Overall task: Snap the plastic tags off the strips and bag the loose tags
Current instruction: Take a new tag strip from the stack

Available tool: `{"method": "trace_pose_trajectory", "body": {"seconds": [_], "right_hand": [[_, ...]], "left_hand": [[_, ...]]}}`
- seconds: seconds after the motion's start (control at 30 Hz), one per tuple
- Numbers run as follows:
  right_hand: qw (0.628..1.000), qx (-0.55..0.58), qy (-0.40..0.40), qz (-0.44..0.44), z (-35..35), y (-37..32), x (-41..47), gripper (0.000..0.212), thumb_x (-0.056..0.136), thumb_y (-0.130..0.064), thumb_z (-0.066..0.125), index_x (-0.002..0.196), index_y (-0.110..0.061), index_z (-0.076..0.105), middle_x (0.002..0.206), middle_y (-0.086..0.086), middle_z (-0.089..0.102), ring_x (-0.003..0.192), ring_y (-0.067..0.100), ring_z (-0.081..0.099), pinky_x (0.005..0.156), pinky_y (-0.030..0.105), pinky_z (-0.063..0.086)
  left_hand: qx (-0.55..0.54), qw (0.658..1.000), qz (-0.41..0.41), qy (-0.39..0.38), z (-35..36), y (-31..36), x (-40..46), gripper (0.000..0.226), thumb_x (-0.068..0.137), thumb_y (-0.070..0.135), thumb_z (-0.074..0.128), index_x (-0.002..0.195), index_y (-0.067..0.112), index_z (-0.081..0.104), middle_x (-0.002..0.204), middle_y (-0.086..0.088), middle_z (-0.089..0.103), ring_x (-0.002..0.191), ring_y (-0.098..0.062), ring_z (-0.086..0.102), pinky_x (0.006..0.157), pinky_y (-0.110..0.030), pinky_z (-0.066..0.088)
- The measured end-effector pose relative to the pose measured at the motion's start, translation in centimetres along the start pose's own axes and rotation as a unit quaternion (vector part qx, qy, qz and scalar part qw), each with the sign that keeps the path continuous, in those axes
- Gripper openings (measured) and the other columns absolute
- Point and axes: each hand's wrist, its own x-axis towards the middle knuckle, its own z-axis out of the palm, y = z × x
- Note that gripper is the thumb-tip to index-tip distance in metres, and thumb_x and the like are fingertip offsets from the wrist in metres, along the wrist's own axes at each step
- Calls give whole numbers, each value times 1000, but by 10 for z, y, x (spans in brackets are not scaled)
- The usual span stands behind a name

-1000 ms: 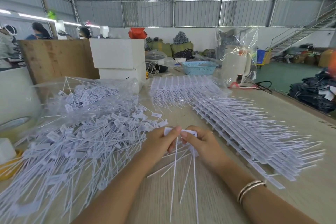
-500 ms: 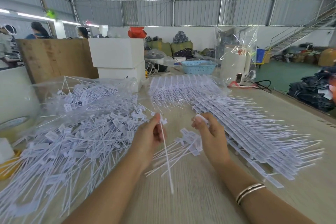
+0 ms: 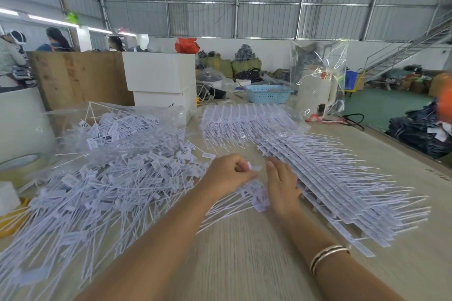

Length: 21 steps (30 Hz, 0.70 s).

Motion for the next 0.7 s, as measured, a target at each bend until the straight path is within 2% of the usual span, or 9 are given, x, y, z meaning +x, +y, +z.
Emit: {"method": "trace_pose_trajectory", "body": {"seconds": [0.1,0.17,0.2,0.27,0.33,0.4,0.47,0.6,0.7], "right_hand": [[996,88,22,-22,-6,1,0,21,102,-31,33,114,-36,49,114,-17,45,126,8,32,114,47,15],[992,117,36,-27,-9,2,2,23,102,-30,33,111,-34,54,113,-15,49,124,11,39,113,47,21],[989,138,44,-30,-10,3,3,24,102,-28,34,110,-30,56,113,-12,52,122,14,43,111,45,25],[982,175,59,-37,-11,4,3,26,102,-25,34,109,-24,60,112,-7,57,117,16,48,106,38,34],[978,188,74,-41,-13,5,3,29,103,-25,33,108,-22,62,109,-9,60,110,11,52,95,28,38],[976,200,77,-43,-14,5,2,31,103,-25,32,106,-23,62,106,-12,60,104,1,53,83,16,36],[975,207,76,-41,-14,5,2,32,103,-25,31,104,-24,63,106,-14,61,100,-8,51,78,11,35],[972,215,79,-43,-16,6,2,32,103,-22,32,100,-25,63,102,-16,61,93,-14,51,78,12,37],[972,217,88,-35,-17,7,1,32,102,-24,32,102,-25,64,104,-15,60,94,-11,51,77,16,38]], "left_hand": [[75,993,38,-81,-4,0,3,10,78,30,75,75,26,66,79,12,66,77,-7,63,68,-20,47],[83,990,47,-104,-11,1,0,10,79,34,74,80,30,65,87,17,63,85,-6,59,71,-20,44],[89,990,43,-102,-15,0,-2,16,78,40,73,88,30,64,96,17,61,91,-5,57,74,-21,43],[146,983,6,-110,-20,-4,-10,51,74,56,70,112,26,55,117,10,53,105,-9,51,84,-26,43],[278,948,-41,-151,-23,-8,-20,85,66,73,64,129,18,44,128,2,45,115,-17,47,94,-34,43],[385,903,-54,-182,-21,-11,-28,94,66,79,58,132,14,43,131,-3,43,117,-21,45,93,-35,42],[401,897,-36,-184,-18,-10,-31,77,75,71,57,125,13,48,126,-5,46,112,-21,47,88,-34,42],[393,901,-41,-181,-10,1,-32,28,93,34,52,106,9,53,114,-9,58,101,-26,57,86,-36,47],[451,873,-54,-178,1,10,-35,20,94,17,44,105,6,58,108,-12,62,98,-28,61,80,-35,47]]}}
